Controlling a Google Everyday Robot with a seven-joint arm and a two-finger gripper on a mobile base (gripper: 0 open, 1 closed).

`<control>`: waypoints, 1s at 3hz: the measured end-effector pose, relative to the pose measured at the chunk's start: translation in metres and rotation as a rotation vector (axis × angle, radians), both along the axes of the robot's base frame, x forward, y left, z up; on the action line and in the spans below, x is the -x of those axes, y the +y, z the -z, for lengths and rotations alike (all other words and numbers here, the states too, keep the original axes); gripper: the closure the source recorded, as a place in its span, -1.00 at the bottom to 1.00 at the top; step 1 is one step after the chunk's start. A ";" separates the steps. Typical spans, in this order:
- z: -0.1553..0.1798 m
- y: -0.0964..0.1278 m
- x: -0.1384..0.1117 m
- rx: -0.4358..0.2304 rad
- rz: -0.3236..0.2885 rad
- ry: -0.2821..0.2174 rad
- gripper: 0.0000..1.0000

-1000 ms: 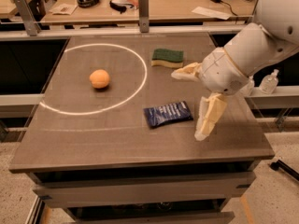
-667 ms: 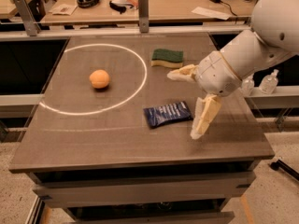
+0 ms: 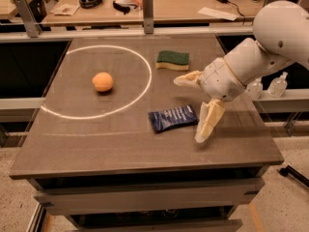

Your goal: Move rxbar blueberry near sponge

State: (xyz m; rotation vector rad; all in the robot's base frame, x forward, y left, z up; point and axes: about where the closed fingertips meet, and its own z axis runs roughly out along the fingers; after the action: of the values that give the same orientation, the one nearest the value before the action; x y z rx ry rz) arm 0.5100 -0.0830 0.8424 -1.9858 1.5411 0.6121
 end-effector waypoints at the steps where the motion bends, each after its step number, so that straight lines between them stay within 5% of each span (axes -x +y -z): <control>1: 0.006 -0.001 0.007 0.017 0.014 0.024 -1.00; 3: 0.015 -0.015 0.019 0.037 0.092 0.055 -0.20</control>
Offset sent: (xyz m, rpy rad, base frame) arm -0.0256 -0.0220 -0.0211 -0.0429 0.0782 -0.1373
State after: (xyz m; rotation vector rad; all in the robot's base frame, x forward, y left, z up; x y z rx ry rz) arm 0.4906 -0.0980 0.8270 -1.9277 1.6776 0.6102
